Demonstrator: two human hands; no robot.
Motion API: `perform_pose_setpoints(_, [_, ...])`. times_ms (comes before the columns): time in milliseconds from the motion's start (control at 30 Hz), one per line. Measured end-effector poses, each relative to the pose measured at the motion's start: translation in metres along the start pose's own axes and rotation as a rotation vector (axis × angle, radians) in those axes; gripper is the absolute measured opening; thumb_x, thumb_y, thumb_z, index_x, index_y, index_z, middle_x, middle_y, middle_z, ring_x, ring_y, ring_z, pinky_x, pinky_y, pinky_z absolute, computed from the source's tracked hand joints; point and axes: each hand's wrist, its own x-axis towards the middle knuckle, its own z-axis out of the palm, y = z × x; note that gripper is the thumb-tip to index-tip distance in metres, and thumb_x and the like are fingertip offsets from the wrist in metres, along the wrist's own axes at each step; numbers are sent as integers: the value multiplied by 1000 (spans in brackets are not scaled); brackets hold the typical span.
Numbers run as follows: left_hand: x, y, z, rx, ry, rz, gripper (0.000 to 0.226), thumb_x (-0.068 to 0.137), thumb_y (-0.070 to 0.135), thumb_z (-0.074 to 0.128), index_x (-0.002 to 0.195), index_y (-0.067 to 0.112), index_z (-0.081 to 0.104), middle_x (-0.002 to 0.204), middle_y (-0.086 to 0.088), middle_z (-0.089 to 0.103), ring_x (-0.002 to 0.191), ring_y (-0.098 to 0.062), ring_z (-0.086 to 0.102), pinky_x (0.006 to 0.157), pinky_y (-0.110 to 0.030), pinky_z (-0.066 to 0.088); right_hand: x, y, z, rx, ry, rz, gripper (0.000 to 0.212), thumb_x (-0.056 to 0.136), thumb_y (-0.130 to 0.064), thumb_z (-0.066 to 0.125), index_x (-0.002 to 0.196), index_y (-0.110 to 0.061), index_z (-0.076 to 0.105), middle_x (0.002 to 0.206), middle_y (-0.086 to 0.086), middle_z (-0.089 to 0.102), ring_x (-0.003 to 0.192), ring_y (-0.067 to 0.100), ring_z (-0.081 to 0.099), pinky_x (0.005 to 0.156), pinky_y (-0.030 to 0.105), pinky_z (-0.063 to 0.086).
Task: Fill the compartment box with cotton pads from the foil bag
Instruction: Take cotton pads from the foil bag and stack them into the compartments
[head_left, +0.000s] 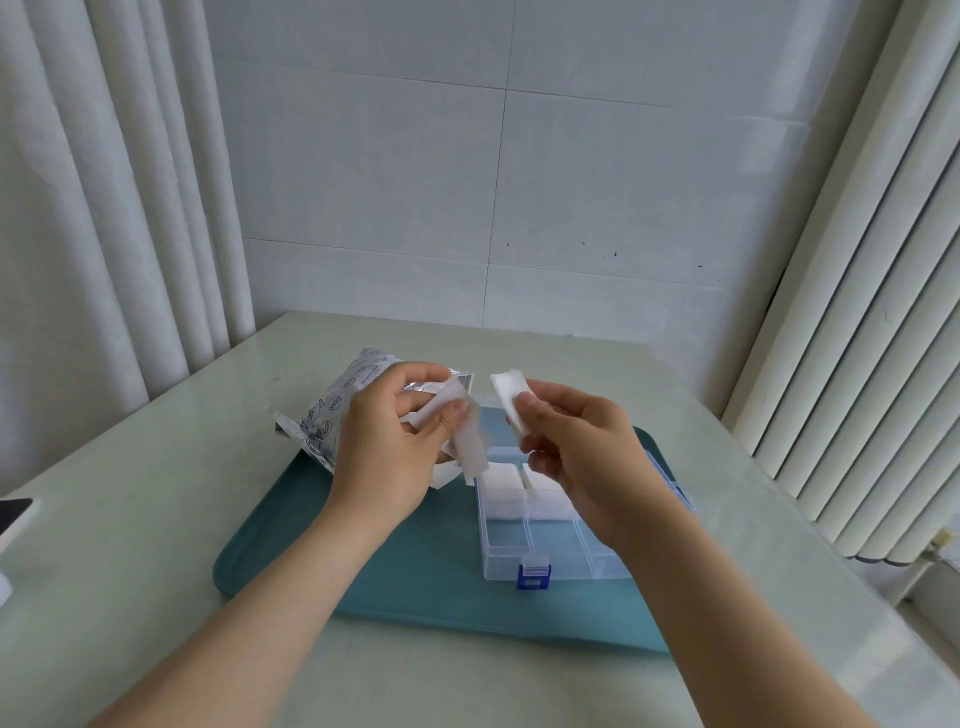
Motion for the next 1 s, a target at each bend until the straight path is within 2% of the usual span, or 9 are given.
perform_pose_setpoints(133, [1, -3, 0, 19, 104, 18, 29, 94, 23, 80, 111, 33, 59, 103, 1, 80, 78, -22, 79, 58, -32, 59, -5, -4, 4, 95, -189, 203, 20, 96, -10, 72, 111, 4, 73, 86, 13, 70, 66, 19, 64, 63, 27, 52])
perform_pose_setpoints(233, [-2, 1, 1, -1, 163, 29, 31, 95, 21, 79, 106, 31, 52, 101, 2, 78, 73, -19, 78, 64, -41, 63, -8, -3, 10, 72, -244, 269, 34, 96, -10, 72, 121, 13, 66, 90, 16, 73, 72, 23, 70, 64, 26, 56])
perform_pose_setpoints(300, [-2, 2, 1, 15, 205, 42, 29, 95, 19, 79, 103, 25, 52, 100, 4, 74, 74, -16, 76, 66, -41, 66, -10, -3, 13, 67, -260, 293, 36, 97, -10, 71, 124, 13, 64, 94, 20, 75, 75, 24, 72, 65, 26, 58])
perform_pose_setpoints(400, [1, 0, 0, 44, 226, 75, 26, 94, 21, 80, 92, 28, 55, 96, 1, 71, 81, -26, 75, 67, -47, 66, -11, -4, 15, 83, -287, 315, 31, 100, -11, 66, 125, 7, 66, 111, 27, 75, 76, 22, 74, 62, 24, 57])
perform_pose_setpoints(533, [0, -3, 1, 52, 233, 76, 24, 95, 22, 79, 88, 29, 56, 92, 3, 72, 77, -29, 74, 66, -44, 63, -15, -5, 18, 114, -329, 330, 29, 102, -13, 64, 124, 4, 68, 113, 22, 77, 75, 17, 73, 60, 21, 55])
perform_pose_setpoints(600, [0, -1, 2, 40, 225, 77, 21, 97, 20, 77, 90, 28, 59, 93, 5, 73, 77, -24, 75, 67, -45, 63, -15, -5, 20, 100, -310, 311, 32, 100, -13, 68, 125, 7, 67, 110, 20, 78, 74, 17, 72, 59, 21, 55])
perform_pose_setpoints(733, [1, 3, 1, -8, 218, 59, 13, 99, 12, 72, 94, 21, 64, 98, 5, 75, 83, -12, 74, 65, -33, 65, -15, -5, 19, -24, -215, 206, 31, 92, -14, 77, 113, 9, 71, 91, 20, 78, 72, 23, 73, 62, 26, 56])
perform_pose_setpoints(867, [1, 2, 0, -68, 187, 28, 15, 98, 7, 72, 95, 21, 71, 97, 5, 77, 87, -14, 76, 67, -34, 65, -17, -11, 13, -206, -167, 37, 11, 90, -13, 79, 91, -2, 77, 85, 19, 78, 67, 27, 72, 61, 31, 54])
perform_pose_setpoints(1000, [1, 4, 0, -105, 197, 10, 14, 101, 7, 69, 97, 20, 74, 98, 2, 76, 87, -17, 76, 67, -27, 63, -15, -14, 9, -236, -127, -93, 10, 89, -4, 75, 81, 1, 72, 73, 21, 73, 53, 25, 60, 52, 32, 45])
